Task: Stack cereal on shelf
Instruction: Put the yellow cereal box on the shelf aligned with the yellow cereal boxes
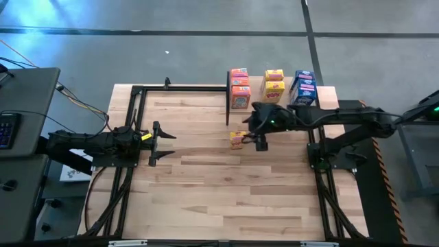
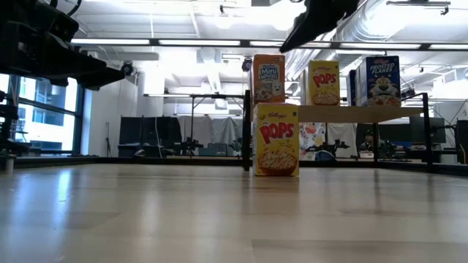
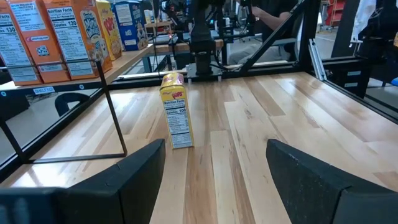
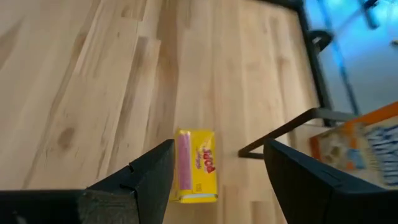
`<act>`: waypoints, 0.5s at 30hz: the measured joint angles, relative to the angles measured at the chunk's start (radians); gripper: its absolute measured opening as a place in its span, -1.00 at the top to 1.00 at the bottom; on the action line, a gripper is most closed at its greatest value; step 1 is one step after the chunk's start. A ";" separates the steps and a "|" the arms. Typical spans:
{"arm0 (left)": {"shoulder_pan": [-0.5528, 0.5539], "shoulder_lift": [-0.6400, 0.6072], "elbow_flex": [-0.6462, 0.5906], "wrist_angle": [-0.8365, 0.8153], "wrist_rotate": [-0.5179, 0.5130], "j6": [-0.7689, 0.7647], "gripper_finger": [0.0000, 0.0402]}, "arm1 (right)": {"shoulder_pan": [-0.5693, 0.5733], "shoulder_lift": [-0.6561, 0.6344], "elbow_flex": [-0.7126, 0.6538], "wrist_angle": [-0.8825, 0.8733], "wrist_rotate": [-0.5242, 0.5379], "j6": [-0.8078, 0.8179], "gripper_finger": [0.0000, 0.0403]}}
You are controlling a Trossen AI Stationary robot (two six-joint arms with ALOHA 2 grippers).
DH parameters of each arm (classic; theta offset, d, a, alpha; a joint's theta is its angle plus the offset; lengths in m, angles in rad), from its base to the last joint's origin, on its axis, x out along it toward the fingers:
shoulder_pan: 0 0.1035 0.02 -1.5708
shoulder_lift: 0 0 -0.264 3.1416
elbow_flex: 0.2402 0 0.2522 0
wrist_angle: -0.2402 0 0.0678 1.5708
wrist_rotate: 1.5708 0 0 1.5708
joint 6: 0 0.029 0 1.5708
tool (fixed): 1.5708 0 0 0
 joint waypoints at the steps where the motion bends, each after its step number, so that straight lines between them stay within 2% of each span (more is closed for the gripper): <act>1: 0.000 0.000 0.000 0.000 0.000 0.000 -0.35 | -0.010 0.012 0.000 0.000 -0.019 0.000 -0.18; 4: 0.000 0.000 0.000 0.000 0.000 0.000 -0.35 | -0.034 0.048 0.000 0.000 -0.061 0.000 -0.18; 15: 0.000 0.000 0.000 0.000 0.000 0.000 -0.35 | -0.055 0.183 0.000 0.002 -0.061 -0.018 -0.18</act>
